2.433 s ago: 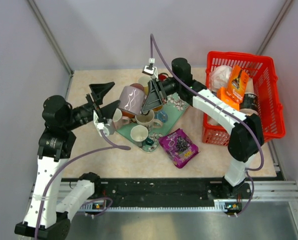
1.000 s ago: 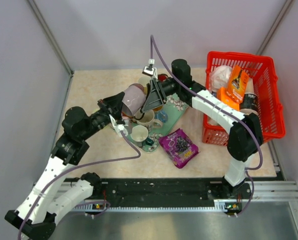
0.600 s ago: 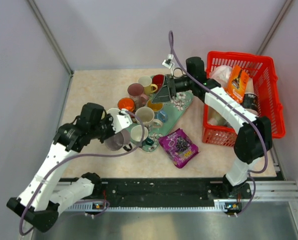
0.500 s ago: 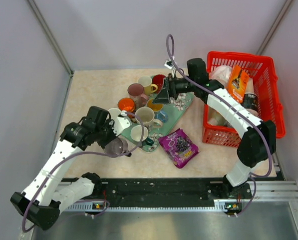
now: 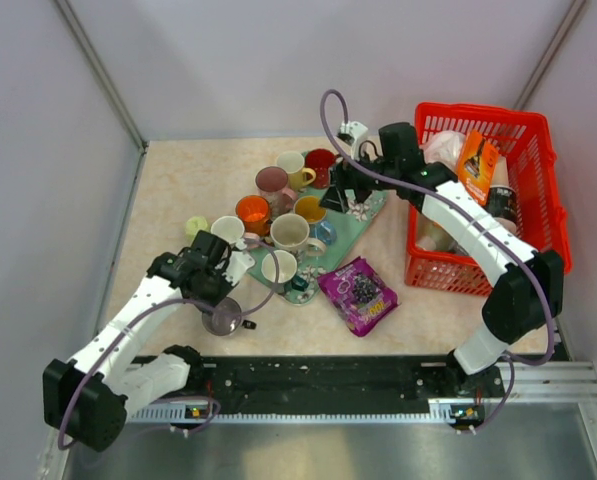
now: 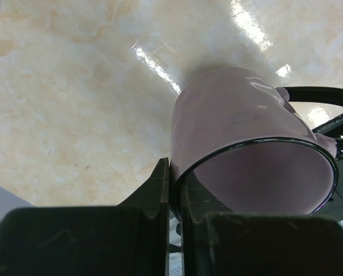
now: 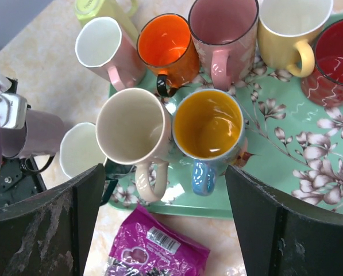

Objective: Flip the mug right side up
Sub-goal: Place the cup at the corner of the board, then pick up the cup at the corner of the board, then place the cup on the tray.

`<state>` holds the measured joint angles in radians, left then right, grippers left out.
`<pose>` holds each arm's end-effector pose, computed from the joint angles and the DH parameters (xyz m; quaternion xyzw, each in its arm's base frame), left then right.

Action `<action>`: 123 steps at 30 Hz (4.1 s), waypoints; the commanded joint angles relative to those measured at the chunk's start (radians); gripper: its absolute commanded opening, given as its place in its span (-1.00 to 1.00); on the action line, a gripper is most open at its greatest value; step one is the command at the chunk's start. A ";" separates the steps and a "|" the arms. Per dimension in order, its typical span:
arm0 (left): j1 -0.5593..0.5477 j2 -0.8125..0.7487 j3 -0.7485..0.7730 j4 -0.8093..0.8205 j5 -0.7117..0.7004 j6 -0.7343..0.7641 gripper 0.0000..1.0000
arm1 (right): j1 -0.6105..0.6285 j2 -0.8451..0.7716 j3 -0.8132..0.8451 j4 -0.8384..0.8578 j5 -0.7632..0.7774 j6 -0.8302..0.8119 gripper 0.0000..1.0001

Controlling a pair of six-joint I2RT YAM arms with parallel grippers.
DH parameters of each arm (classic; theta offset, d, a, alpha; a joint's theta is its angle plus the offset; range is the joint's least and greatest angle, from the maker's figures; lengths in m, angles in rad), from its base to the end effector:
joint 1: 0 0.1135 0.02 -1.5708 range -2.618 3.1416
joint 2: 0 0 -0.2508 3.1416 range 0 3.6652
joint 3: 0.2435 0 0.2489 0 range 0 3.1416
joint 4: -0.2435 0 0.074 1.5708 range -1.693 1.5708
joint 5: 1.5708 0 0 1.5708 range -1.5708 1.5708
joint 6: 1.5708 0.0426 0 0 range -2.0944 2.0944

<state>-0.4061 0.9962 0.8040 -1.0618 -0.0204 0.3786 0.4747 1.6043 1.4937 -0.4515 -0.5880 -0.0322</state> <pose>0.1552 -0.0658 0.2260 0.3761 0.9130 0.0079 0.1579 0.3163 0.1891 0.3388 -0.3457 0.7760 0.3490 0.3956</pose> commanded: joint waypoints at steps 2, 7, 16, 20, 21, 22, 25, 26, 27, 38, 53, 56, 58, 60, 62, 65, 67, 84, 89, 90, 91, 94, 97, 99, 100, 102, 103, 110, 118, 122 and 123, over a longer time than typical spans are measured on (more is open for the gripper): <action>0.015 0.028 -0.038 0.121 -0.010 -0.026 -1.00 | 0.002 -0.063 0.000 -0.019 0.043 -0.058 0.68; 0.041 0.036 -0.048 0.145 -0.001 -0.030 -0.47 | 0.001 -0.064 0.005 -0.039 0.027 -0.074 0.67; 0.143 -0.036 0.101 0.026 0.163 0.042 0.17 | 0.099 -0.078 -0.047 -0.087 0.168 -0.150 0.64; 0.283 -0.100 0.204 0.014 0.220 -0.001 0.21 | 0.201 -0.076 -0.040 -0.119 0.150 -0.254 0.63; 0.317 -0.116 0.225 0.022 0.217 -0.029 0.22 | 0.218 -0.069 -0.033 -0.124 0.130 -0.283 0.63; 0.354 -0.132 0.248 0.042 0.214 -0.071 0.25 | 0.235 -0.061 -0.024 -0.133 0.075 -0.311 0.62; 0.484 -0.168 0.299 0.092 0.185 -0.177 0.28 | 0.304 -0.012 0.017 -0.162 0.039 -0.411 0.59; 0.516 -0.175 0.310 0.109 0.157 -0.228 0.29 | 0.327 0.005 0.037 -0.174 0.030 -0.438 0.58; 0.554 -0.188 0.320 0.140 0.120 -0.288 0.33 | 0.356 0.025 0.062 -0.190 0.034 -0.461 0.58; 0.794 -0.341 0.238 0.322 -0.007 -0.733 0.39 | 0.607 0.236 0.140 -0.202 0.154 -0.499 0.51; 0.776 -0.392 0.320 0.280 -0.087 -0.707 0.43 | 0.728 0.482 0.229 -0.102 0.286 -0.348 0.31; 0.776 -0.393 0.331 0.270 -0.087 -0.708 0.43 | 0.731 0.499 0.221 -0.099 0.281 -0.345 0.13; 0.776 -0.395 0.339 0.269 -0.090 -0.705 0.43 | 0.734 0.508 0.218 -0.098 0.271 -0.344 0.03; 0.774 -0.389 0.348 0.270 -0.098 -0.698 0.43 | 0.734 0.517 0.220 -0.090 0.263 -0.337 -0.02; 0.776 -0.386 0.357 0.272 -0.102 -0.693 0.43 | 0.740 0.531 0.230 -0.087 0.254 -0.336 -0.15; 0.774 -0.384 0.363 0.270 -0.099 -0.688 0.43 | 0.755 0.554 0.249 -0.085 0.243 -0.341 -0.23; 0.776 -0.380 0.362 0.270 -0.099 -0.684 0.43 | 0.765 0.560 0.260 -0.084 0.238 -0.353 -0.35; 0.779 -0.271 0.567 0.349 -0.158 -0.411 0.47 | 0.635 0.231 0.260 -0.131 0.177 -0.448 -1.00; 0.779 -0.225 0.638 0.355 -0.021 -0.460 0.44 | 0.524 0.148 0.292 -0.128 0.129 -0.385 -1.00; 0.782 -0.212 0.643 0.359 0.003 -0.461 0.44 | 0.500 0.131 0.303 -0.128 0.129 -0.371 -1.00; 0.783 -0.203 0.647 0.362 0.014 -0.463 0.43 | 0.470 0.118 0.309 -0.127 0.134 -0.364 -1.00; 0.786 -0.165 0.652 0.365 0.076 -0.477 0.41 | 0.372 0.088 0.324 -0.127 0.175 -0.362 -1.00; 0.786 -0.131 0.652 0.365 0.108 -0.491 0.39 | 0.263 0.072 0.313 -0.121 0.230 -0.380 -1.00; 0.788 -0.117 0.647 0.368 0.132 -0.494 0.37 | 0.201 0.077 0.307 -0.113 0.273 -0.383 -1.00; 0.793 -0.114 0.643 0.376 0.146 -0.500 0.36 | 0.174 0.082 0.307 -0.112 0.293 -0.385 -1.00; 0.802 -0.105 0.640 0.373 0.169 -0.517 0.35 | 0.124 0.100 0.309 -0.113 0.338 -0.397 -1.00; 0.808 -0.103 0.636 0.372 0.187 -0.518 0.34 | 0.110 0.111 0.312 -0.113 0.364 -0.399 -1.00; 0.819 -0.106 0.612 0.376 0.200 -0.518 0.33 | 0.050 0.192 0.307 -0.119 0.435 -0.377 -1.00; 0.823 -0.134 0.567 0.390 0.201 -0.511 0.33 | 0.039 0.284 0.303 -0.151 0.485 -0.286 -1.00; 0.829 -0.143 0.549 0.390 0.206 -0.514 0.33 | 0.033 0.310 0.275 -0.164 0.473 -0.242 -1.00; 0.829 -0.148 0.543 0.390 0.209 -0.514 0.33 | 0.033 0.309 0.263 -0.164 0.468 -0.241 -1.00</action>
<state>0.4126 0.8722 1.3640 -0.7284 0.1688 -0.1287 0.5140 1.9278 1.7573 -0.6727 -0.1146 -0.3340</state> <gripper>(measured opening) 0.665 0.164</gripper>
